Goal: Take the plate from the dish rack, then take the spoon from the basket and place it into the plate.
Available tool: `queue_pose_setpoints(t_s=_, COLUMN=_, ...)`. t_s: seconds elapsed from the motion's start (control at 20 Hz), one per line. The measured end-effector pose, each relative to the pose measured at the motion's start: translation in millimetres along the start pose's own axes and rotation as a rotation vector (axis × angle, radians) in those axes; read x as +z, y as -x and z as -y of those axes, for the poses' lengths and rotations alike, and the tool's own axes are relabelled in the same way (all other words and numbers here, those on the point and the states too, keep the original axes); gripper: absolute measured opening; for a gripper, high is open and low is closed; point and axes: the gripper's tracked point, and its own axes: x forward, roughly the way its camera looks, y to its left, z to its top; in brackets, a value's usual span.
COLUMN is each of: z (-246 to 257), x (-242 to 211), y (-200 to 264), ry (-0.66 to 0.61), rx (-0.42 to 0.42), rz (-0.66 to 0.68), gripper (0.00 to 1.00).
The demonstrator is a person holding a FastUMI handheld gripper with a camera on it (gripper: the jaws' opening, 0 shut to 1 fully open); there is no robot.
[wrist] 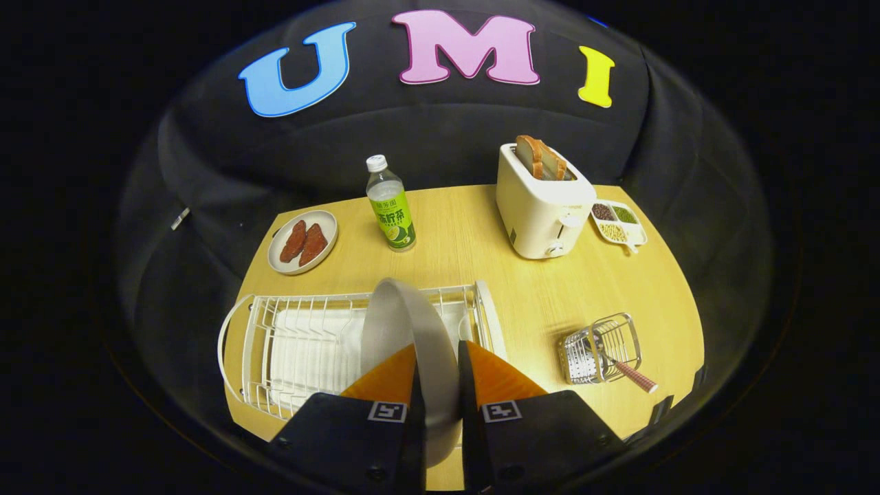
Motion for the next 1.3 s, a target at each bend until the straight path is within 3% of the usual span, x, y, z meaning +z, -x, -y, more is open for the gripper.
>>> queue_pose_setpoints(t_s=0.55, z=62.8, x=-15.9, y=71.6, ry=-0.049, rx=0.154, rz=0.018, gripper=0.25)
queue_pose_setpoints(t_s=1.0, z=175.8, x=-75.2, y=113.4, ry=-0.159, rx=0.164, rz=-0.056, gripper=0.25)
queue_pose_setpoints(t_s=1.3, z=240.3, x=-123.2, y=120.0, ry=-0.191, rx=0.275, rz=-0.155, gripper=0.25)
